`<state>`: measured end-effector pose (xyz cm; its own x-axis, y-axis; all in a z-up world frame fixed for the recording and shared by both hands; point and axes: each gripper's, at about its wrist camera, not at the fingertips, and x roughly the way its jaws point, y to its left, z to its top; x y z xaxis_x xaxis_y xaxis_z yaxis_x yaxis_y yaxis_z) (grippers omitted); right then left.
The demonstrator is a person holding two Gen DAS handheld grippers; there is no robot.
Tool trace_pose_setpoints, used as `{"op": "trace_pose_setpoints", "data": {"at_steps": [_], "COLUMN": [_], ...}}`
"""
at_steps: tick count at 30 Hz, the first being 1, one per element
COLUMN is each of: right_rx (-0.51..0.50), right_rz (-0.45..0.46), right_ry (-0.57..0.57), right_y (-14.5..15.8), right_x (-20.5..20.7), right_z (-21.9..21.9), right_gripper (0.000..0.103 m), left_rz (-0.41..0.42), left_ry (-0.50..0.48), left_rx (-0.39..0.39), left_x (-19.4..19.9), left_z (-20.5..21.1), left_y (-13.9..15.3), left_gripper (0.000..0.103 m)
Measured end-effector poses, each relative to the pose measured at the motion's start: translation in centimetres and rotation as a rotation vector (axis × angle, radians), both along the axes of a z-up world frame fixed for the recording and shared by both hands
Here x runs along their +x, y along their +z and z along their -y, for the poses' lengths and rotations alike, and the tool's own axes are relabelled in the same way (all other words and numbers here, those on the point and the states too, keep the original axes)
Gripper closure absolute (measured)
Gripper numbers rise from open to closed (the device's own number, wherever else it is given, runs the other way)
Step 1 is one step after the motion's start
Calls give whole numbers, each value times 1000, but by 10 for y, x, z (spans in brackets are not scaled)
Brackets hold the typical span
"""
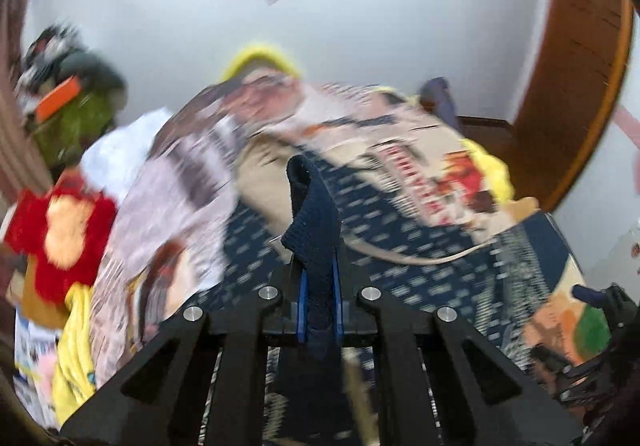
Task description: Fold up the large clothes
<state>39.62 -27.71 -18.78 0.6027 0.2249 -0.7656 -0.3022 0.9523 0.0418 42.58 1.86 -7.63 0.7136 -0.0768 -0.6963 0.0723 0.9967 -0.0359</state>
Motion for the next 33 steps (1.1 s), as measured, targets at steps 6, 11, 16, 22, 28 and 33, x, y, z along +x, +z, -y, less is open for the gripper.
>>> {"op": "trace_pose_setpoints", "data": {"at_steps": [6, 11, 16, 22, 28, 33], "right_rx": [3, 7, -3, 10, 47, 82], "right_rz": [24, 15, -3, -29, -34, -51], "right_ry": [-45, -90, -153, -193, -178, -121], "right_y": [10, 10, 5, 2, 5, 3], "right_x": [-7, -12, -13, -12, -7, 8], "right_z": [29, 58, 85, 103, 96, 72], "right_gripper": [0, 0, 0, 0, 0, 0], "left_rz": [-12, -88, -183, -295, -202, -116], "left_ry": [-161, -249, -324, -396, -372, -225], "left_rx": [-32, -40, -74, -18, -22, 37], "left_x": [12, 13, 13, 7, -14, -40], "left_z": [82, 130, 170, 204, 166, 76], "left_y": [0, -30, -60, -82, -54, -40], "left_gripper": [94, 94, 94, 83, 35, 15]}}
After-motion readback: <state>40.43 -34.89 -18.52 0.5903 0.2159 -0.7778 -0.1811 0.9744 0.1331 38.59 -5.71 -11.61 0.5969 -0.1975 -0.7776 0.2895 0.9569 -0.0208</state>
